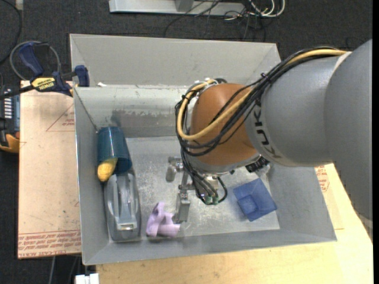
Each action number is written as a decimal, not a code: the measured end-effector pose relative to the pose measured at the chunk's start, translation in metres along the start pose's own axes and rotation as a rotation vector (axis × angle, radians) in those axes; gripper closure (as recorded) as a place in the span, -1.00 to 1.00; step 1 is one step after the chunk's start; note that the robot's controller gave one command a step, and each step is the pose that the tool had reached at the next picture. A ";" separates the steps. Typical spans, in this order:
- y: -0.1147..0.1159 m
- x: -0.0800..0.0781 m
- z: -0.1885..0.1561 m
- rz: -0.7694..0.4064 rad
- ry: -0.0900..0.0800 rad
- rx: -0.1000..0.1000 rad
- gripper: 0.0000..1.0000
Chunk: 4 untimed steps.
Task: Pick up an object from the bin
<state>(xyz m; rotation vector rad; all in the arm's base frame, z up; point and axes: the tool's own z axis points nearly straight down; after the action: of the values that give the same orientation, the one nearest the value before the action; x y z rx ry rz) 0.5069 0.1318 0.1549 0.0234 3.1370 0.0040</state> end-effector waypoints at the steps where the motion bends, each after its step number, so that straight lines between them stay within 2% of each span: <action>1: 0.014 -0.040 0.001 -0.149 0.000 -0.002 -1.00; 2: 0.022 0.025 0.046 -0.023 -0.014 -0.005 -1.00; 3: 0.007 0.008 0.053 -0.229 -0.023 -0.014 -1.00; 4: 0.008 0.009 0.056 -0.193 -0.027 -0.010 -1.00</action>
Offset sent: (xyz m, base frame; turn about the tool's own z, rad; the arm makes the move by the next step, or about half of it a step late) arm -0.0282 0.0216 -0.0502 -0.0237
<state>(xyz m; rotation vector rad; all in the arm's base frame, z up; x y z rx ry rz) 0.4987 0.1402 0.0993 -0.2772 3.0972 0.0192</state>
